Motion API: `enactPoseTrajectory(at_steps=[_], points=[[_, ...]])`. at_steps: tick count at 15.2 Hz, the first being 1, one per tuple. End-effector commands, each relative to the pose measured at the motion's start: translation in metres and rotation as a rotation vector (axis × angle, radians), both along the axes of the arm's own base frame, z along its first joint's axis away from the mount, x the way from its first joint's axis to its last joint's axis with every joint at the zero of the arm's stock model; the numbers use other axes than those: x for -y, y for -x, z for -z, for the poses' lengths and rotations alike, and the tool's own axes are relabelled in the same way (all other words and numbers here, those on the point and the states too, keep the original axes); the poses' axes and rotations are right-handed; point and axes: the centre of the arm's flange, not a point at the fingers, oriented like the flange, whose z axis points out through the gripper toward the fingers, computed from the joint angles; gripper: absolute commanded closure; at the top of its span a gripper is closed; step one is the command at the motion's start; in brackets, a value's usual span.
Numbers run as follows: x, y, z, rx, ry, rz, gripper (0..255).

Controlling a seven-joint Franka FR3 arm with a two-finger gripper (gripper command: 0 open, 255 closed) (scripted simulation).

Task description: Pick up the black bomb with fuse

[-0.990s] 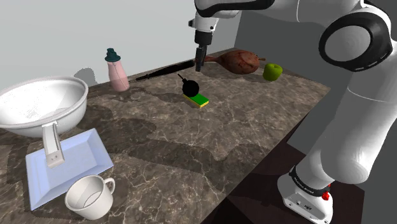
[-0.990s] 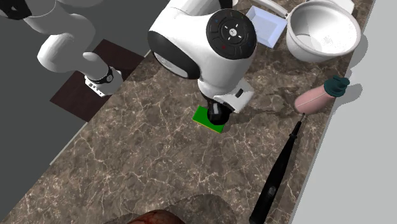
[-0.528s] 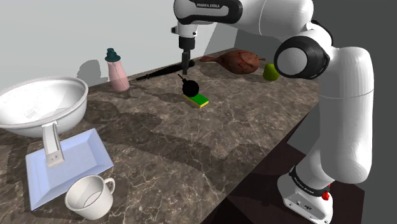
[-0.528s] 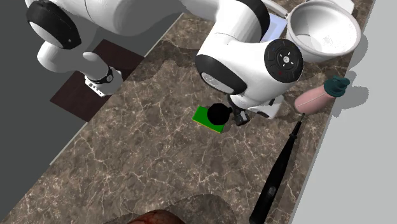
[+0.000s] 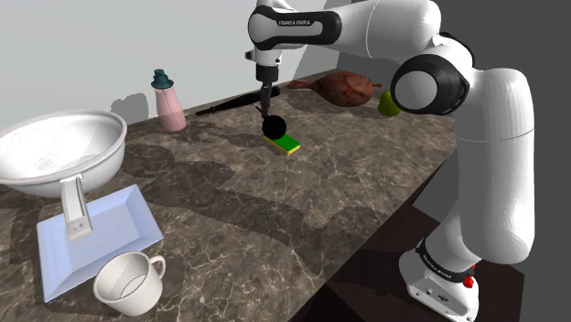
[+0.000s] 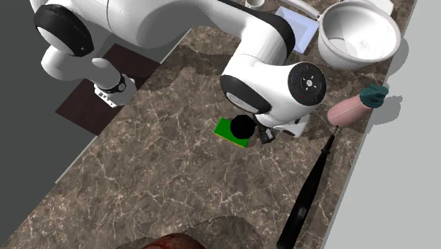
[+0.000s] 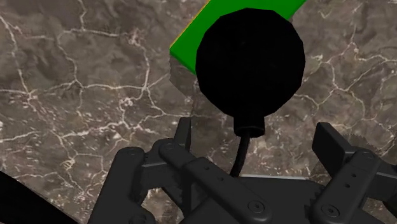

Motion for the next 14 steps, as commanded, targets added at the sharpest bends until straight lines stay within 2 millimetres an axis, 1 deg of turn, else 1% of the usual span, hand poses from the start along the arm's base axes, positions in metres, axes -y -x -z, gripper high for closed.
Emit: enactPoseTrajectory(at_steps=[1,10,14], points=[[0.001,0.000,0.002,0.000,0.000,0.000,255],[0.000,-0.001,0.002,0.000,0.000,0.000,255],[0.000,-0.001,-0.019,0.000,0.000,0.000,255]])
